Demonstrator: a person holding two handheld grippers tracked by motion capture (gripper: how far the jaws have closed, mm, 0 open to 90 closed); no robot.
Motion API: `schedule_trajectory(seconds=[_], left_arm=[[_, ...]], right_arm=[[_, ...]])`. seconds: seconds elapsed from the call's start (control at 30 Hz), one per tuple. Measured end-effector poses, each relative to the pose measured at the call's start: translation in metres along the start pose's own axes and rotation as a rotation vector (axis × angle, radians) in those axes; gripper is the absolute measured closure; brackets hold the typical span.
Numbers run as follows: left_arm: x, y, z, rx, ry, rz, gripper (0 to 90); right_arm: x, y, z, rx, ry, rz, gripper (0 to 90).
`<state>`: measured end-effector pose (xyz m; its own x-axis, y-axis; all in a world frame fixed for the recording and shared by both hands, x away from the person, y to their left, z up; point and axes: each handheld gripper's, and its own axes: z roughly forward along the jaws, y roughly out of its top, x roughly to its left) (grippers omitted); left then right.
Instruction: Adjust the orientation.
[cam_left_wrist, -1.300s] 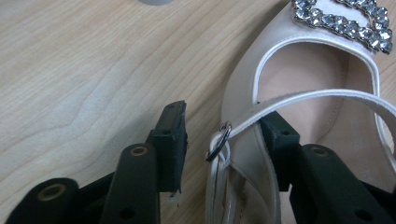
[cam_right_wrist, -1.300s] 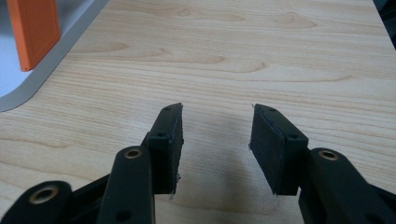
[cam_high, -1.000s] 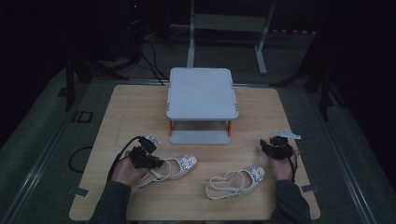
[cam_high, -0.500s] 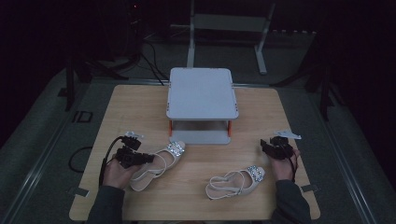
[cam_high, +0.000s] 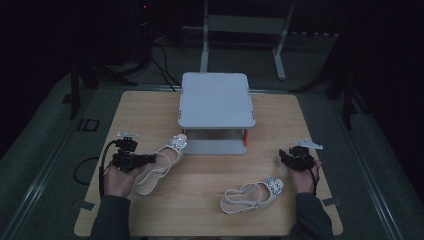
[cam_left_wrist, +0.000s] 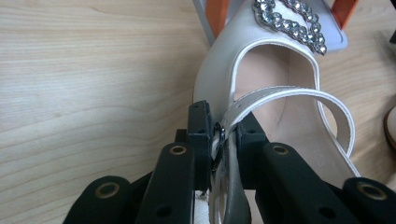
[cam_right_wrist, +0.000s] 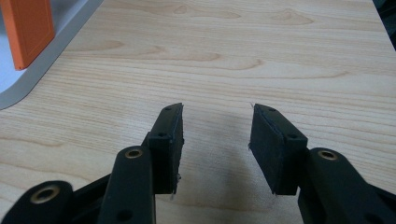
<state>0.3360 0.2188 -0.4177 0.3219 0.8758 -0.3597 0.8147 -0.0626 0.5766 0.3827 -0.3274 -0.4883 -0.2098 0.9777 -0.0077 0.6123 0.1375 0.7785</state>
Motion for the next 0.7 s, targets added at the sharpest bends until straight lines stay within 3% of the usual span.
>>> schedule_trajectory(seconds=[0.07,0.17,0.2,0.43,0.7], left_arm=[[0.003,0.002,-0.003,-0.019,0.019,-0.028,80.8],[0.004,0.002,-0.004,-0.024,0.024,-0.036,80.9],[0.007,0.004,-0.006,-0.046,0.034,-0.068,80.9],[0.013,0.012,-0.017,-0.122,0.046,-0.142,80.8],[0.018,0.021,-0.026,-0.184,0.049,-0.190,80.7]], right_arm=[[0.000,0.000,0.000,0.000,-0.001,0.005,54.1],[-0.001,0.000,-0.001,0.000,-0.001,0.006,54.1],[-0.001,0.000,-0.001,0.000,0.000,0.007,54.0],[-0.001,-0.001,0.001,0.006,-0.008,0.013,51.2],[-0.002,0.000,0.001,-0.001,-0.014,0.028,50.5]])
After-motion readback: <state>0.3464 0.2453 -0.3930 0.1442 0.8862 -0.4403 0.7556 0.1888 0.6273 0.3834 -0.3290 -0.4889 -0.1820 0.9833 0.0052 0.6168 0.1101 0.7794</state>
